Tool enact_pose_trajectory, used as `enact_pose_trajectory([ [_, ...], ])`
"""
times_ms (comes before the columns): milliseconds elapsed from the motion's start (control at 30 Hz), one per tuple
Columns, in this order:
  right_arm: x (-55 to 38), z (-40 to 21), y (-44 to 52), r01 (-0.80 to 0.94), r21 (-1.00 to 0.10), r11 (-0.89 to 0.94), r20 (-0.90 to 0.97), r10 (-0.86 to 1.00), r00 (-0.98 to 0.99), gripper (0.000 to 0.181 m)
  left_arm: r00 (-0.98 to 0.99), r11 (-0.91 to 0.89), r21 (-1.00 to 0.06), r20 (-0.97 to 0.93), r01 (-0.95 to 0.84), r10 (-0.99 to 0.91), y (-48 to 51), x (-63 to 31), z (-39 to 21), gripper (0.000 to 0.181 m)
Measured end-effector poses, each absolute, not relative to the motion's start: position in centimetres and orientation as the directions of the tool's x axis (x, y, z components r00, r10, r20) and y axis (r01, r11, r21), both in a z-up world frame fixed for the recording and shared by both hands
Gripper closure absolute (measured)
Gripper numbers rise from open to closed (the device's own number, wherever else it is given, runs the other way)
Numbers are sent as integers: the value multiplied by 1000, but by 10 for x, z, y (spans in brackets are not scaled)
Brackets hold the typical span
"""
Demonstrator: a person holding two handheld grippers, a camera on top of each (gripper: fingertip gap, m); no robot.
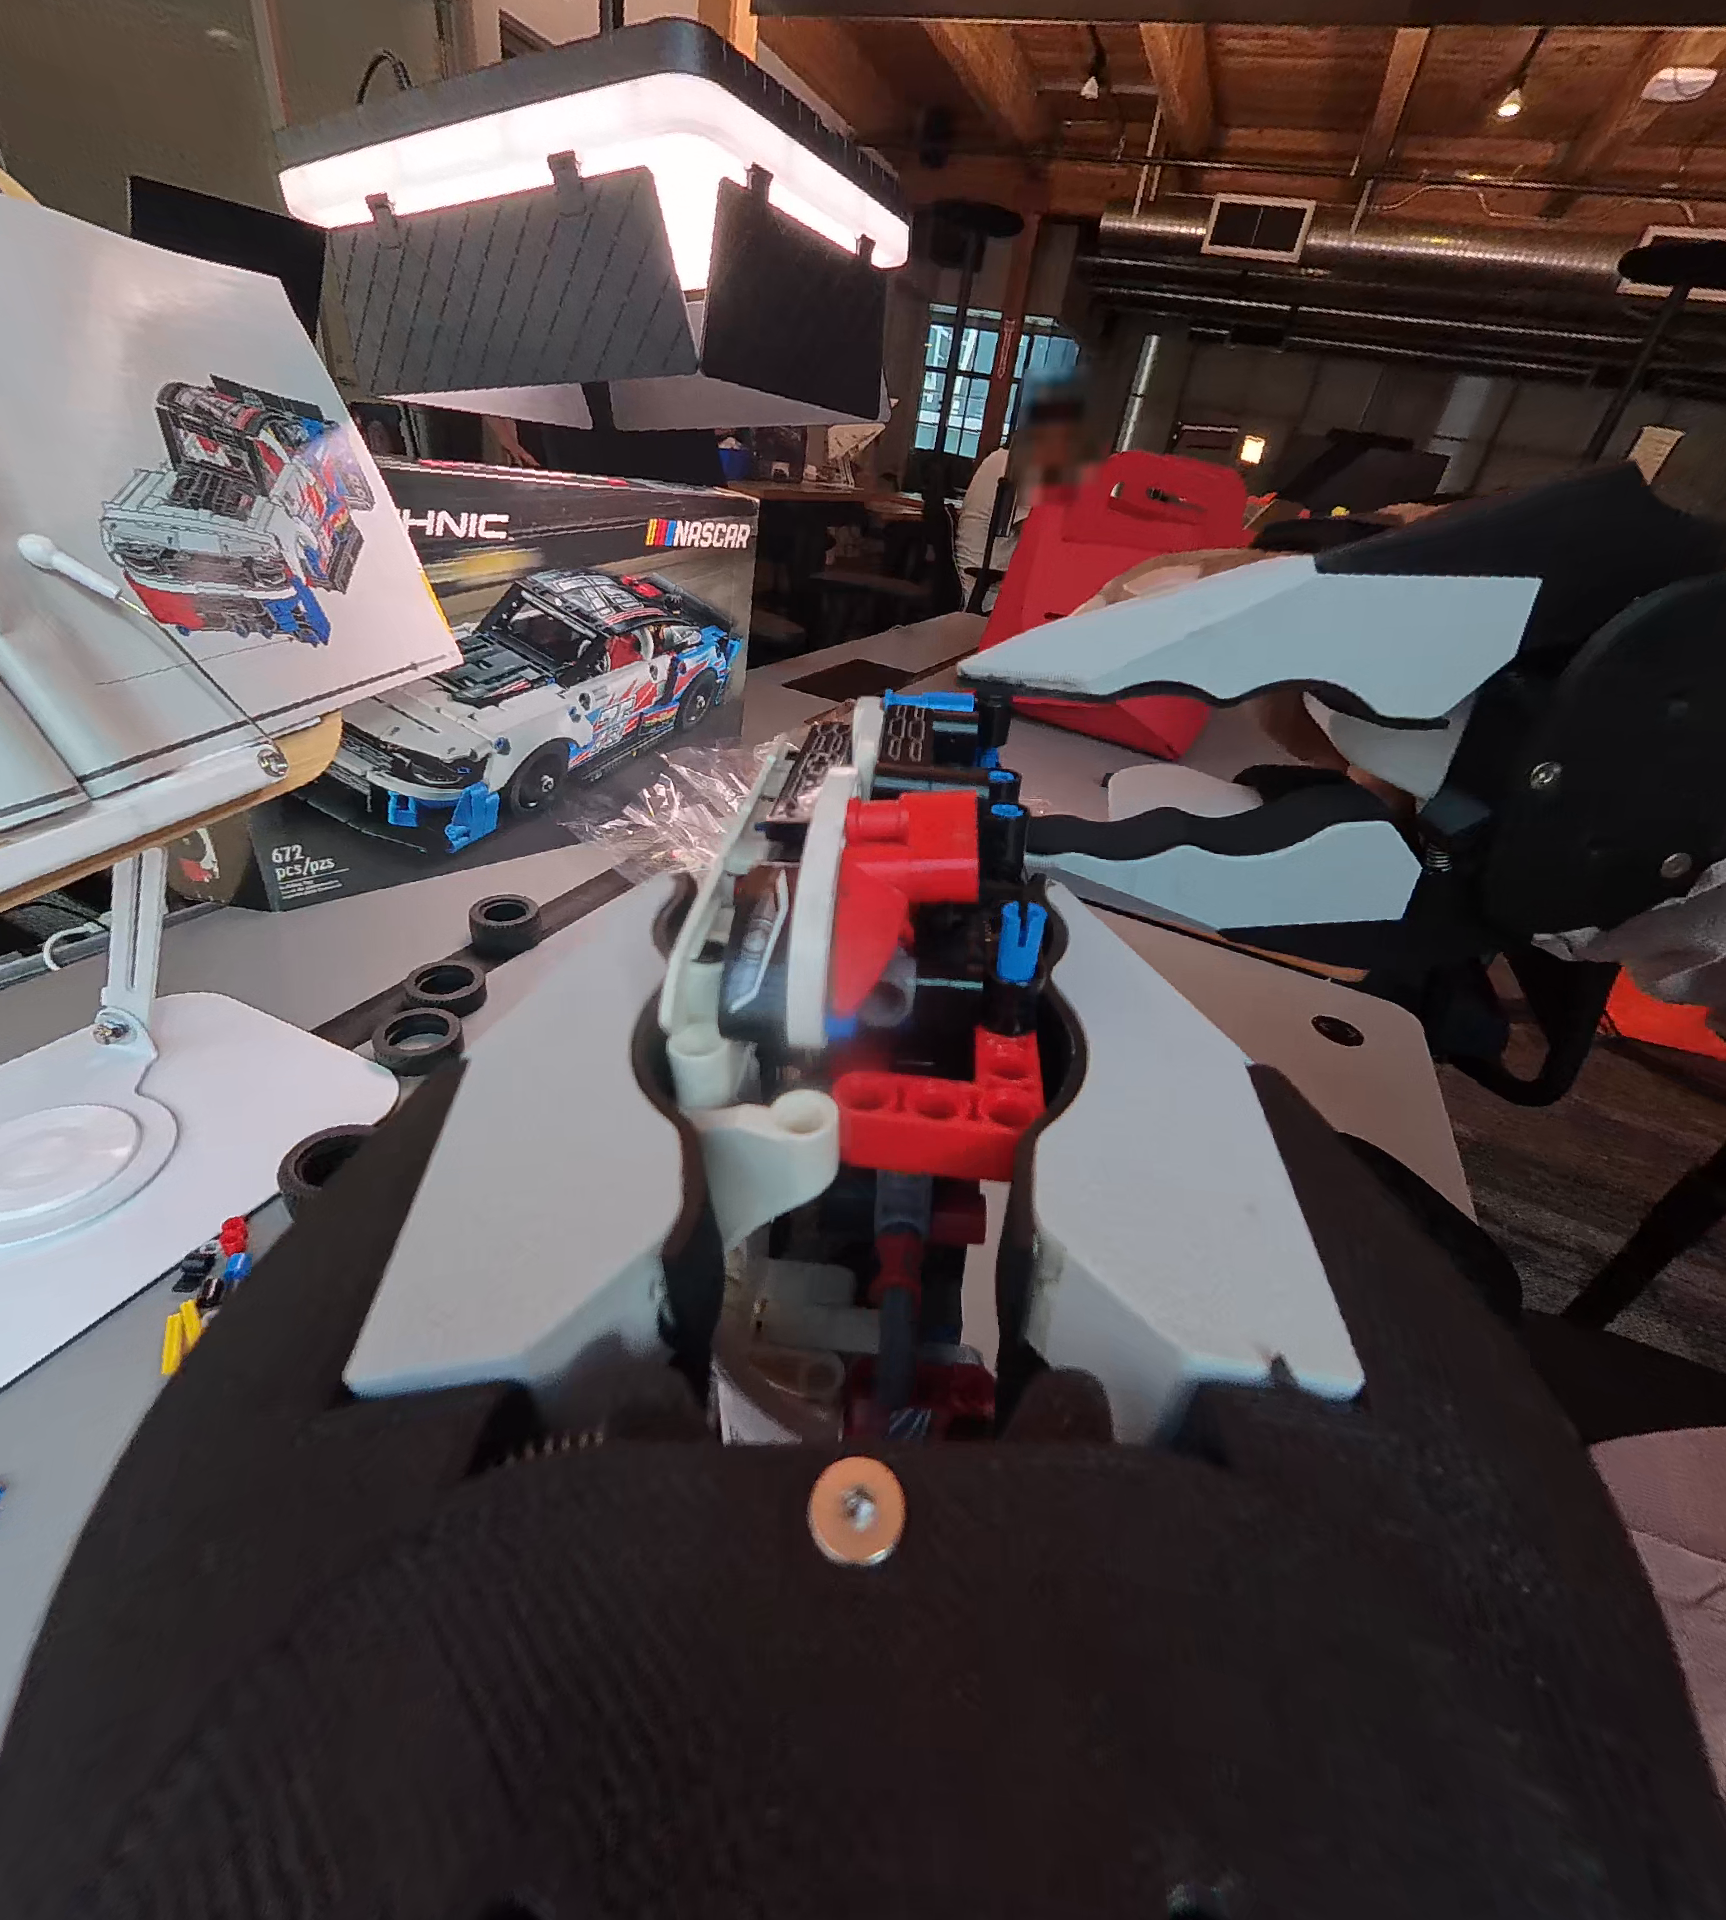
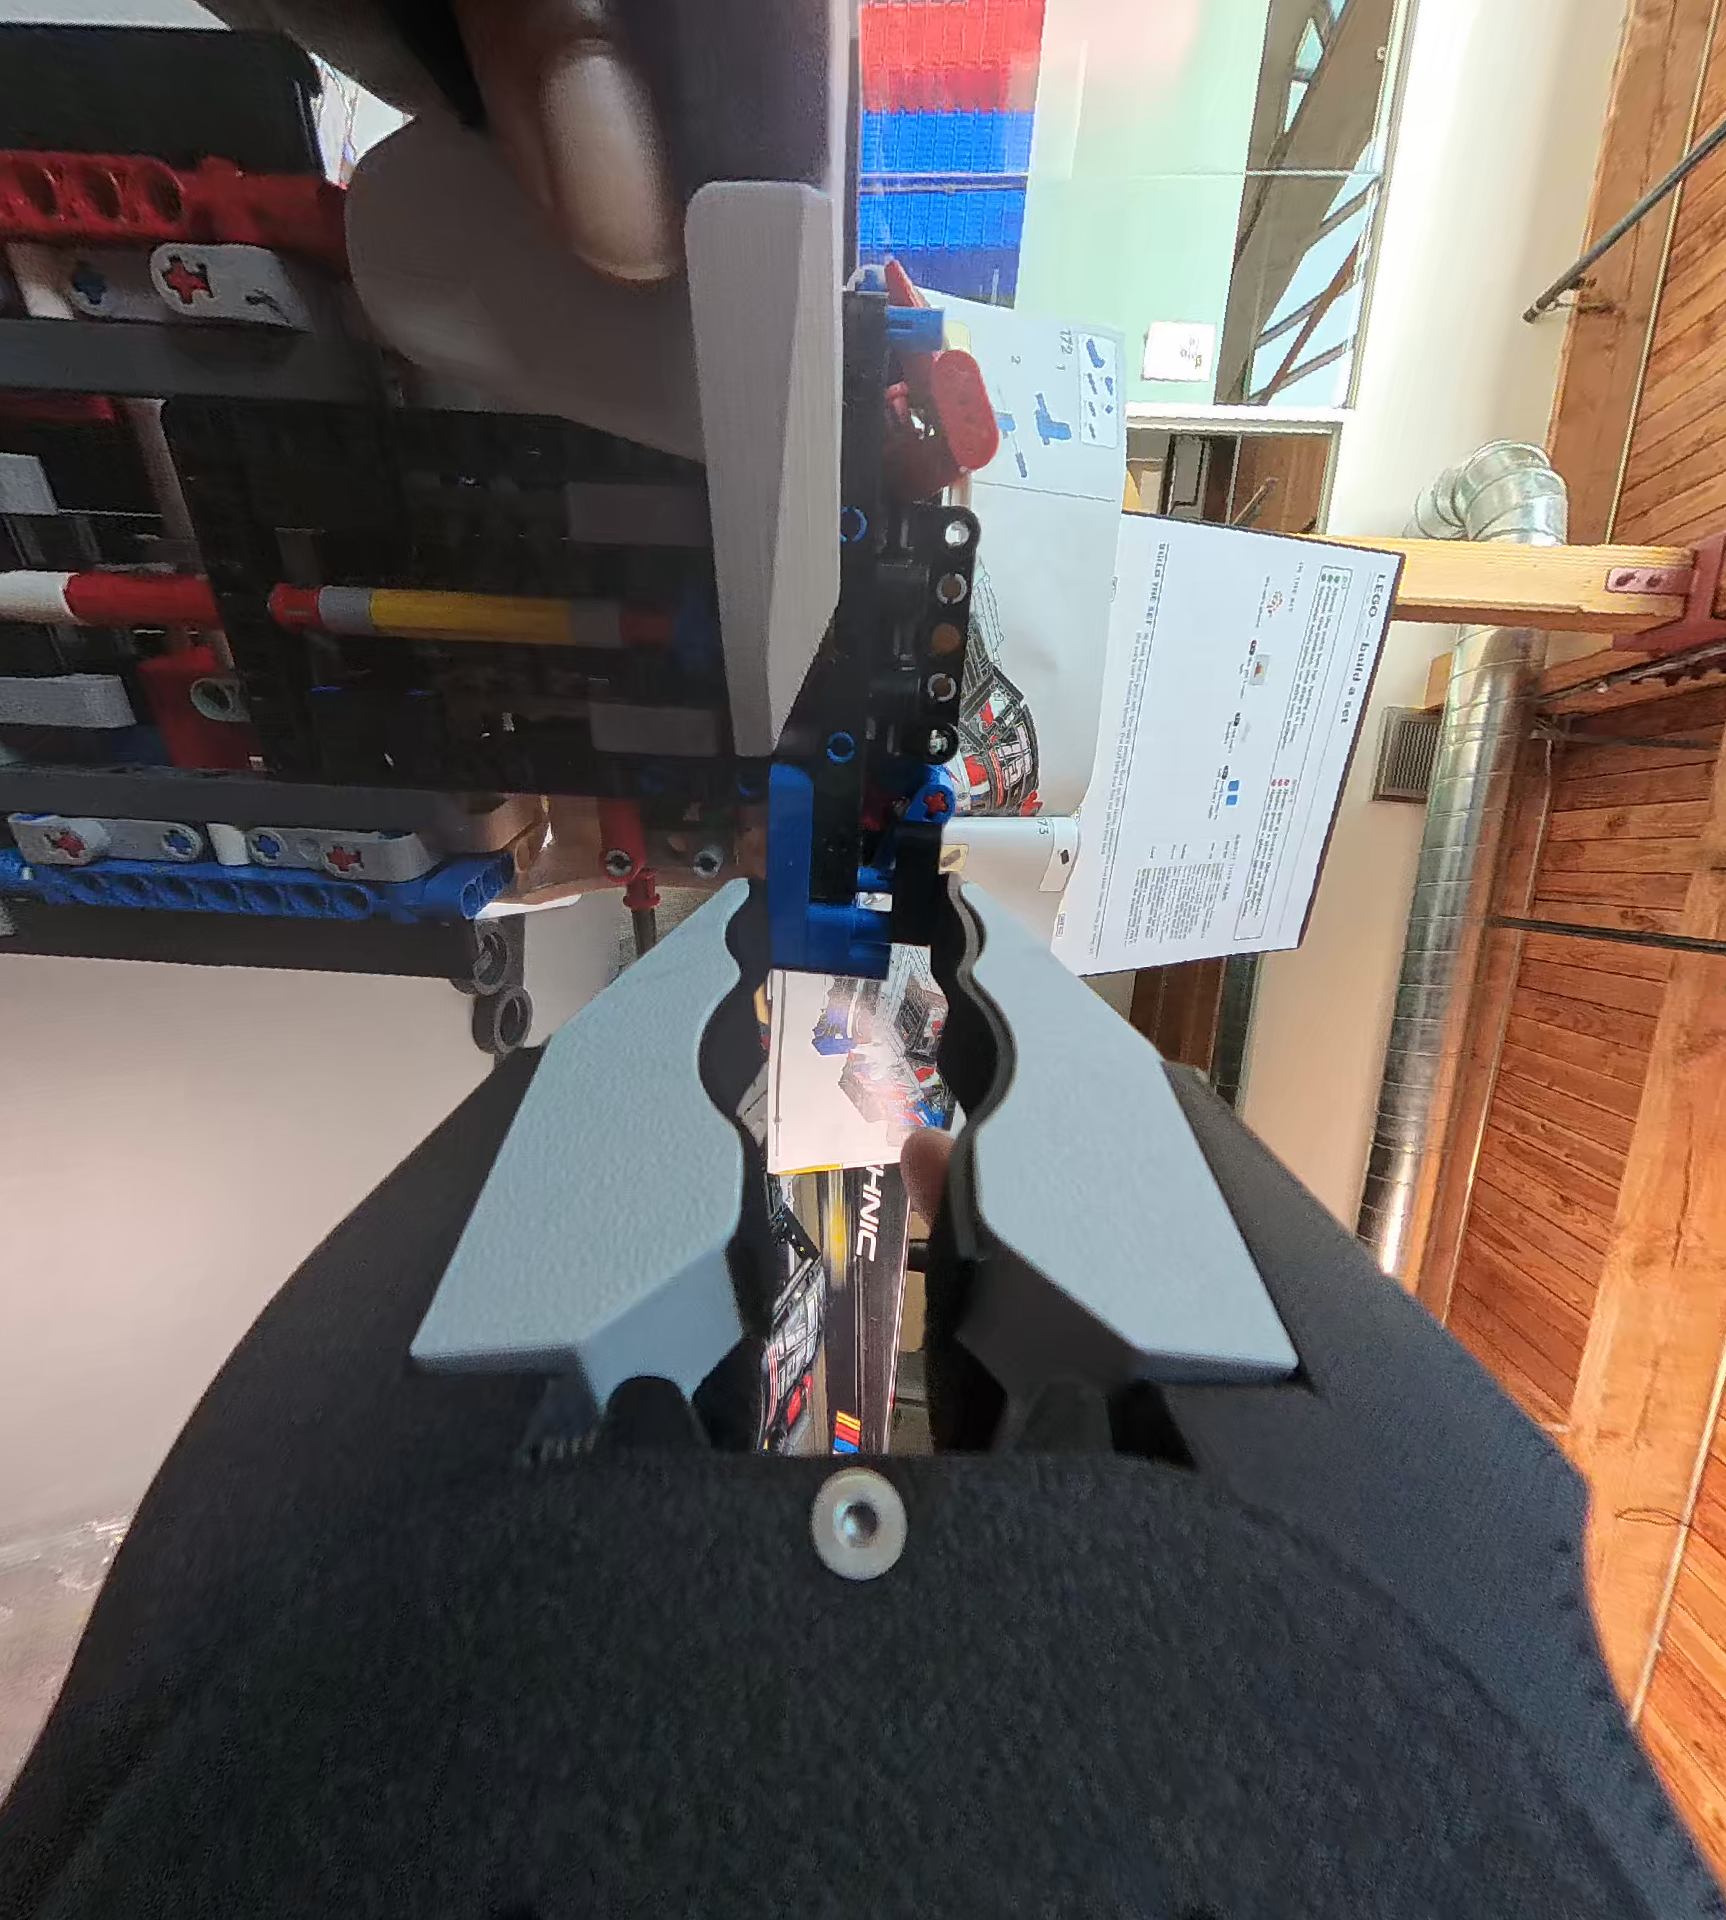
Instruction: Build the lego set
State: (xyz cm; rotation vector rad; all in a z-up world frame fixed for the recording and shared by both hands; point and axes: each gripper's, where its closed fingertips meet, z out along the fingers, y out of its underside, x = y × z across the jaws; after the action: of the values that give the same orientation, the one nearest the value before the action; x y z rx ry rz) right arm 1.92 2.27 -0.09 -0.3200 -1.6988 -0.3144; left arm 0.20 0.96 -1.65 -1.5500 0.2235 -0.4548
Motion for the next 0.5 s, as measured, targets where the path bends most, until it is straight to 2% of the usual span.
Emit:
enact_pose_trajectory([
  [200,21,0,21,349,-23,937,985,81,-151,152,898,-33,-993,117,114,-424,9,3,-17,120],
  [300,20,-1,21,343,-94,935,974,158,-162,150,900,-36,-994,106,100,-422,9,3,-17,119],
  [400,23,8,18,319,-160,934,968,212,-137,139,902,-37,-994,110,104,-418,9,1,-18,120],
  [500,26,10,14,308,-125,943,975,174,-136,138,902,-37,-993,114,108,-416,9,2,-17,119],
])
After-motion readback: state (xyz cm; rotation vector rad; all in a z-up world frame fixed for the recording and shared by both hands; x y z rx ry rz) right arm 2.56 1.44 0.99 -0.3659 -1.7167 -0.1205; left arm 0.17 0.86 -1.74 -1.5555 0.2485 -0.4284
